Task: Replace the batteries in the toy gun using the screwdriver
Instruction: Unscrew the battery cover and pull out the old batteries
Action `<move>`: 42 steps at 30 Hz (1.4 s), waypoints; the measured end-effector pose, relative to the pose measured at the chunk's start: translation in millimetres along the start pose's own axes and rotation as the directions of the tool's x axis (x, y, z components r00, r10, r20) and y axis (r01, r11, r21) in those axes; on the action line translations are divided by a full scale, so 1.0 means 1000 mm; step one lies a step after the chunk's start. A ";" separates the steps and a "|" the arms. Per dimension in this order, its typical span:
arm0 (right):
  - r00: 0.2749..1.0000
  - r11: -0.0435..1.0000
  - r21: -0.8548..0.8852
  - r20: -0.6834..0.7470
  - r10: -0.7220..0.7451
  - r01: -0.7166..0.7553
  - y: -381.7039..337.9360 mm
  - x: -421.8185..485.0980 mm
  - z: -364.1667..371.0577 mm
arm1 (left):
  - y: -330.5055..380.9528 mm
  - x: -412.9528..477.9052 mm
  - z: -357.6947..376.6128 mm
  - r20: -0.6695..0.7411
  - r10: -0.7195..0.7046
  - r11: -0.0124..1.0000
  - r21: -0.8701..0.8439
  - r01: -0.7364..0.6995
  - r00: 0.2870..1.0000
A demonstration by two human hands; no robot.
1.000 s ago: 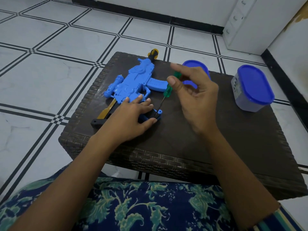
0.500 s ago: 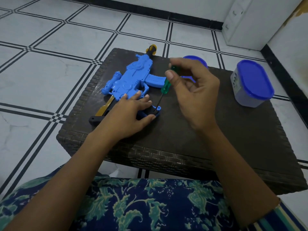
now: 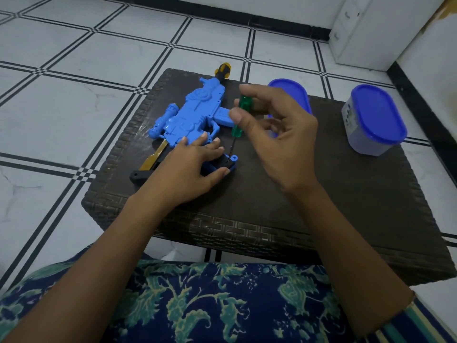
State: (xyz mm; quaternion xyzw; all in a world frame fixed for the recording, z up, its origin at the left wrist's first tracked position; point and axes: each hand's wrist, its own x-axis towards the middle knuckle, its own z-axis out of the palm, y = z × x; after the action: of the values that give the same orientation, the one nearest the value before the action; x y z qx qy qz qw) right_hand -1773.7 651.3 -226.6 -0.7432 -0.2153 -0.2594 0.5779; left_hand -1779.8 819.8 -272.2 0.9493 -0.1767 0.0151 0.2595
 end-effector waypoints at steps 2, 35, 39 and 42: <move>1.000 0.999 0.049 -0.023 0.013 -0.012 -0.001 0.000 0.002 | 0.000 0.000 0.000 0.000 0.003 1.000 0.002 -0.003 1.000; 0.990 0.980 0.141 -0.009 0.143 -0.140 -0.007 0.005 -0.007 | 0.001 -0.001 0.000 0.007 0.002 1.000 0.006 -0.002 1.000; 0.988 0.977 0.152 0.009 0.153 -0.152 -0.009 0.002 -0.005 | 0.001 -0.001 0.000 -0.001 0.005 1.000 0.000 -0.005 1.000; 0.992 0.988 0.094 -0.015 0.125 -0.123 -0.008 0.002 -0.003 | 0.001 -0.002 0.000 -0.011 0.012 1.000 -0.005 -0.012 1.000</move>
State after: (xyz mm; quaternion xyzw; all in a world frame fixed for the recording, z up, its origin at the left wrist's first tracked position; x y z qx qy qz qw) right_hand -1777.2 649.9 -218.3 -0.7246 -0.1745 -0.2206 0.6292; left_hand -1782.0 819.5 -272.0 0.9475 -0.1811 0.0216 0.2627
